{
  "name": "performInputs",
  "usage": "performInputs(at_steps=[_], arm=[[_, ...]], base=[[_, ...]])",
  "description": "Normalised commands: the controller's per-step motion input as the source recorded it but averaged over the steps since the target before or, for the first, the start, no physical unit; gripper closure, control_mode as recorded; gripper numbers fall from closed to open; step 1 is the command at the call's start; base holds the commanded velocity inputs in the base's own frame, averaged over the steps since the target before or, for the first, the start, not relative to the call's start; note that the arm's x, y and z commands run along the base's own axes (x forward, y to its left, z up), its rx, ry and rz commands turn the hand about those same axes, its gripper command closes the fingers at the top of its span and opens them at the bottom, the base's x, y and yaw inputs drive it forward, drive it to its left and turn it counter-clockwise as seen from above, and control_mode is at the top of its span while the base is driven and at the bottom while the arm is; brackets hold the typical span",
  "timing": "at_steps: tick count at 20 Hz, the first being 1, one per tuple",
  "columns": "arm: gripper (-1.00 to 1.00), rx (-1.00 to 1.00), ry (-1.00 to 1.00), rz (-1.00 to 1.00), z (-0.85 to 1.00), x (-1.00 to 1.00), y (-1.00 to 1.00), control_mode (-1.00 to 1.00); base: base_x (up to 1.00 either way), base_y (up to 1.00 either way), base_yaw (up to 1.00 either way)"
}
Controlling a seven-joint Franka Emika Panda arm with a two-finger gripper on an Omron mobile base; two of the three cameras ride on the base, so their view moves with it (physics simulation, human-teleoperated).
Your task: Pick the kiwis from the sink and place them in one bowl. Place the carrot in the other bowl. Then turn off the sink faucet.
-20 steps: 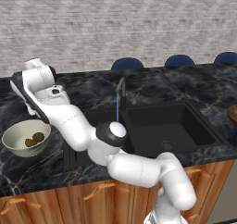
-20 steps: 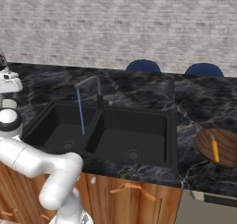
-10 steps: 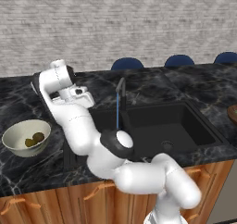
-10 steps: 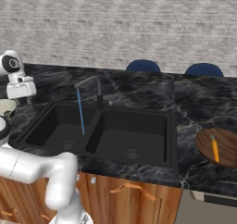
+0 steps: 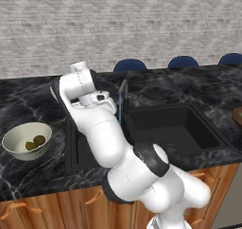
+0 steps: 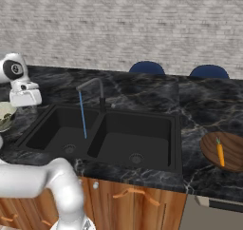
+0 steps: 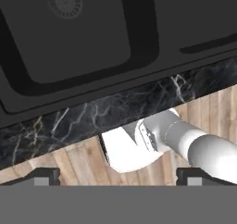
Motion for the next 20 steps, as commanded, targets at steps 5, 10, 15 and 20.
performInputs(at_steps=[5, 10, 15, 20], arm=[[-1.0, 0.0, -0.2, 0.0, 0.14, -0.33, -0.7, -1.0], [-1.0, 0.0, -0.23, 0.02, 0.15, -0.32, -0.73, -1.0], [-1.0, 0.0, -0.26, 0.07, 0.12, -0.18, -0.84, -1.0], [-1.0, 0.02, -0.24, 0.14, 0.14, -0.15, -0.88, -1.0]], base=[[0.0, 0.0, 0.0], [0.0, 0.0, 0.0], [0.0, 0.0, 0.0], [0.0, 0.0, 0.0]])
